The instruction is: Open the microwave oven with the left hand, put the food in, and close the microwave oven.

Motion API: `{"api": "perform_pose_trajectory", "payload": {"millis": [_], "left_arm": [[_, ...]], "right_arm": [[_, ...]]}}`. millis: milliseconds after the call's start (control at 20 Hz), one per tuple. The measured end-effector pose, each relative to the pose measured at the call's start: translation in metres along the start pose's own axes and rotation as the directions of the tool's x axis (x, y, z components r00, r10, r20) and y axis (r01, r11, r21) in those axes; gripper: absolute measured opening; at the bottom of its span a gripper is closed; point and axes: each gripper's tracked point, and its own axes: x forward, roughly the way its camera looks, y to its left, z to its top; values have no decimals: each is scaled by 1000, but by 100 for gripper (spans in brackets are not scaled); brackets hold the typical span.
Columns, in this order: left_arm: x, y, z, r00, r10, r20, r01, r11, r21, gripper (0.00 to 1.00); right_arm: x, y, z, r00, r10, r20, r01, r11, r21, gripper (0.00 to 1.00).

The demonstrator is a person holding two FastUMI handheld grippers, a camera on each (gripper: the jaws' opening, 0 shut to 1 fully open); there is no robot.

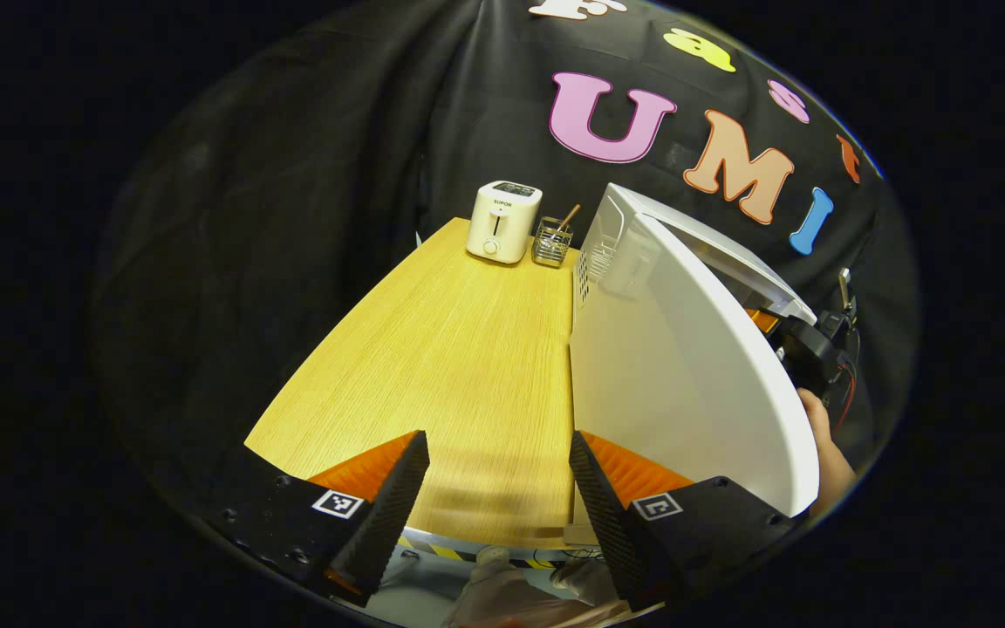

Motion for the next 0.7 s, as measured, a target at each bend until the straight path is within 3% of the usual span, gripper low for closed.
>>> {"api": "perform_pose_trajectory", "payload": {"millis": [250, 450, 500, 550, 600, 650, 700], "left_arm": [[1, -6, 1, 1000, -25, 3, 25, 1000, 0, 94], [7, -20, -2, 997, -77, -5, 77, 996, 43, 74], [8, -23, -5, 996, -88, -17, 89, 995, 55, 61], [9, -27, -6, 995, -100, -23, 101, 993, 68, 56], [11, -28, -6, 994, -104, -28, 106, 991, 81, 28], [10, -30, -8, 993, -110, -32, 112, 989, 95, 24], [11, -32, -9, 992, -121, -40, 124, 986, 108, 2]], "right_arm": [[-49, -11, 3, 1000, -2, -2, 2, 996, -92, 91], [-88, -15, 12, 1000, -4, -4, 3, 992, -122, 91], [-98, -17, 15, 1000, -12, -1, 12, 991, -132, 91], [-106, -21, 19, 1000, -20, 4, 20, 991, -133, 90], [-114, -22, 23, 1000, -24, 9, 25, 992, -127, 91], [-123, -25, 28, 1000, -27, 15, 29, 992, -121, 91], [-130, -29, 33, 999, -36, 24, 39, 992, -119, 99]]}}
